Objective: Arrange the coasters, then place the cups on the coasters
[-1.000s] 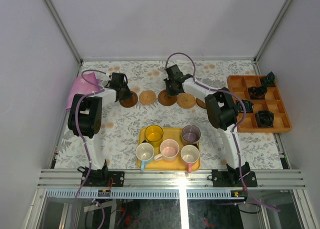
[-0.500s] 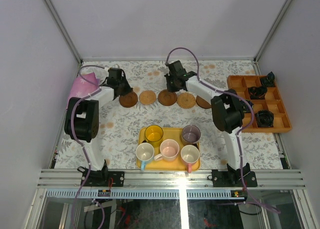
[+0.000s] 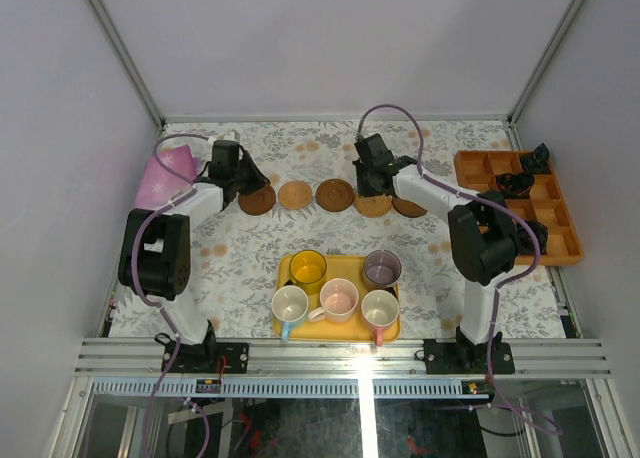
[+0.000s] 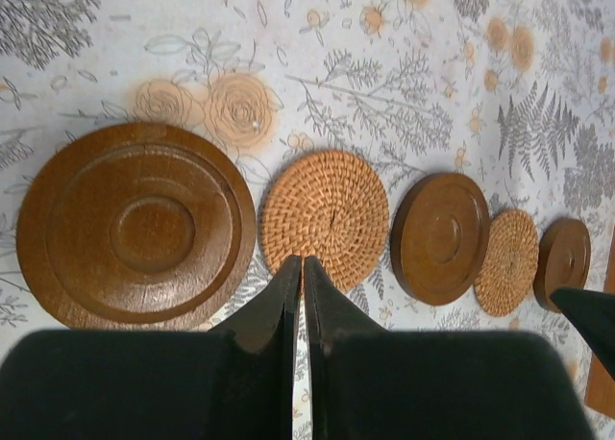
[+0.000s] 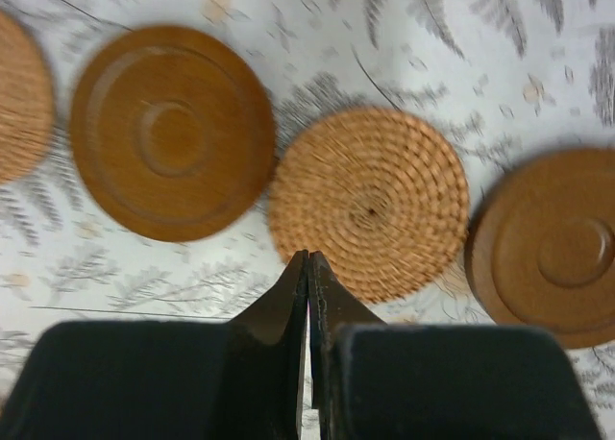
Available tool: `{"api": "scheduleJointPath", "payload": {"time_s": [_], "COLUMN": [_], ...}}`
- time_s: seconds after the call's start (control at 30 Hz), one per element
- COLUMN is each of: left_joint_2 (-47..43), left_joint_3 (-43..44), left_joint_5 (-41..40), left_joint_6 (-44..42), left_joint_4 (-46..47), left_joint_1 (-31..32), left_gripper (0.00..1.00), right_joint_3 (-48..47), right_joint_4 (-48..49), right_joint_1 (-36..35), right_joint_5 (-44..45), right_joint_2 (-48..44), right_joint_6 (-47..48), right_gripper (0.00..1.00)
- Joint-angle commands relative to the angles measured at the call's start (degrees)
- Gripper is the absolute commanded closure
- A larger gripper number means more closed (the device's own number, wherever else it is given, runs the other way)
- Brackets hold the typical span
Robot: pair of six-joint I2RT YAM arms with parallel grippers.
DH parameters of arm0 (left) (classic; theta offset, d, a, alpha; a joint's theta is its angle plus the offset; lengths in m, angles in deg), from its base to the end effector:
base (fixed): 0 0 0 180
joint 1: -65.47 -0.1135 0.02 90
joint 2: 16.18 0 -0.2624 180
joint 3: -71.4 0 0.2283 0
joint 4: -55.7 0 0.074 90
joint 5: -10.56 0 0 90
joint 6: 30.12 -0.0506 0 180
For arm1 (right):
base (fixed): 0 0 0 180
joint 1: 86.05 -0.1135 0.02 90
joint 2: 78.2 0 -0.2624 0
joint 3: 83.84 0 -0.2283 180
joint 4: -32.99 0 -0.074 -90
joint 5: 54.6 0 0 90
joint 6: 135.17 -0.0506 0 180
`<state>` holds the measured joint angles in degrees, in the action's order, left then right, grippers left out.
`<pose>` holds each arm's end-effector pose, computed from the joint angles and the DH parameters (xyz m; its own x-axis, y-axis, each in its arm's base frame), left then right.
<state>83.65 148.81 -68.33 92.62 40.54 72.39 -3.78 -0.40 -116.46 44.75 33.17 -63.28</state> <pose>0.3699 -0.0547 0.2096 -0.6552 -0.4551 -0.6030 -0.1005 0.8436 -0.5275 0.3727 0.2092 0.2253 -0.7022 -0.0565 -0.7098 -0.1913 0.9752 0.1116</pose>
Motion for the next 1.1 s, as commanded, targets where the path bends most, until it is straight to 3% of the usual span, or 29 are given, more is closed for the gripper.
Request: {"api": "scheduleJointPath", "payload": {"time_s": [0.0,0.67,1.07], "left_joint_2": [-2.8,-7.1,-5.4], "left_joint_3": [-2.7,-7.8,-8.1], "left_joint_5": [1.9,1.3,2.1], "left_joint_6": [-0.8,0.3,0.7], "left_joint_4": [4.6,8.0,8.4], "left_joint_1": [1.1,2.4,2.4], "left_gripper": [0.98,0.97,0.97], "right_joint_3": [3.1,-2.6,0.6], "right_joint_4": [0.7,0.9,2.0], "right_joint_1": [2.8,5.1,7.5], "right_joint_5": [1.1,-2.7,-1.0], "right_joint_2": [-1.1,8.8,7.2], "right_joint_6": [-1.9,-2.6,-4.6], "right_gripper": [1.00,1.00,1.00]}}
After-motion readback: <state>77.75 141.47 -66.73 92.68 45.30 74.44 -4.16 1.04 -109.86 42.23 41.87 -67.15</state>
